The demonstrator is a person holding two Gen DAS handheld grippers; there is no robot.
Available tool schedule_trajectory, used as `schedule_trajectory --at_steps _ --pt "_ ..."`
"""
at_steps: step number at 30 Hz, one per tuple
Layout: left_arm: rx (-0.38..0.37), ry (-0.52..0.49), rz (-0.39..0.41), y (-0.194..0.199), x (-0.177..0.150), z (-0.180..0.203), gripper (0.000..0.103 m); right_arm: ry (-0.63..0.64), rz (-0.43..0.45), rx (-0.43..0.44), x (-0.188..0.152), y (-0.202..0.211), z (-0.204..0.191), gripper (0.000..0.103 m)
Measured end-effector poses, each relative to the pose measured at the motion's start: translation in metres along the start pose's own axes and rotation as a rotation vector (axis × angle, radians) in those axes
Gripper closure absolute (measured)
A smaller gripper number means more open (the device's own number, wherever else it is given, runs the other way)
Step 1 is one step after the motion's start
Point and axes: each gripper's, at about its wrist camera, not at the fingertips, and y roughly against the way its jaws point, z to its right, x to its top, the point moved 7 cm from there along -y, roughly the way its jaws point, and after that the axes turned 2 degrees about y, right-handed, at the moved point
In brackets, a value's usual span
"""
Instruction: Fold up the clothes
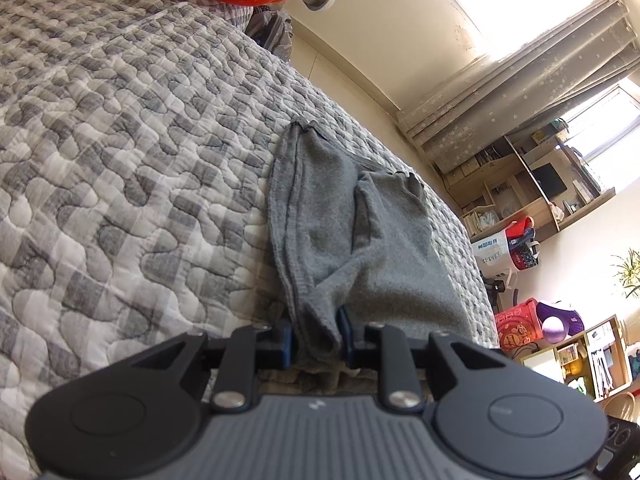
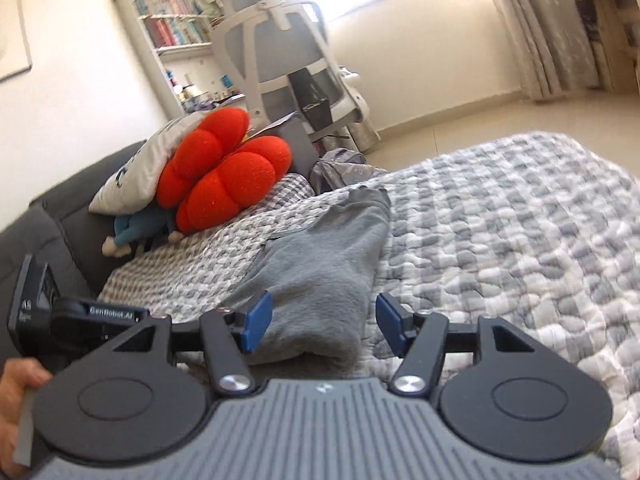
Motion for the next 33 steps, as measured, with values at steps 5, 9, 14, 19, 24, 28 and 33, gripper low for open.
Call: schedule_trajectory --at_steps 5,9,14,19,24,28,33 --pt "-0.002 -0.003 0.002 0.001 0.0 -0.002 0.08 -0.314 -0.024 0.087 -0.008 -0.002 0.035 0.041" --pt "0.0 -0.01 0.002 0.002 -0.001 -0.002 0.08 -0.368 -0.016 0.13 -0.009 -0.002 0.037 0.041" --pt "0.014 -0.027 0.009 0.002 -0.001 -0.001 0.08 -0.359 -0.035 0.121 -0.007 0.0 0.034 0.041" --pt "0.042 -0.066 0.028 0.002 -0.004 0.003 0.08 -0.339 -0.048 0.081 -0.011 -0.011 0.028 0.056" --pt "0.102 -0.202 0.079 0.003 -0.011 0.014 0.079 -0.242 -0.058 0.065 -0.016 -0.016 0.018 0.058" --pt "0.099 -0.231 0.095 0.003 -0.011 0.013 0.079 -0.237 -0.052 0.071 -0.018 -0.016 0.021 0.059" --pt "0.079 -0.216 0.095 0.003 -0.01 0.01 0.078 -0.23 -0.056 0.071 -0.019 -0.017 0.022 0.059"
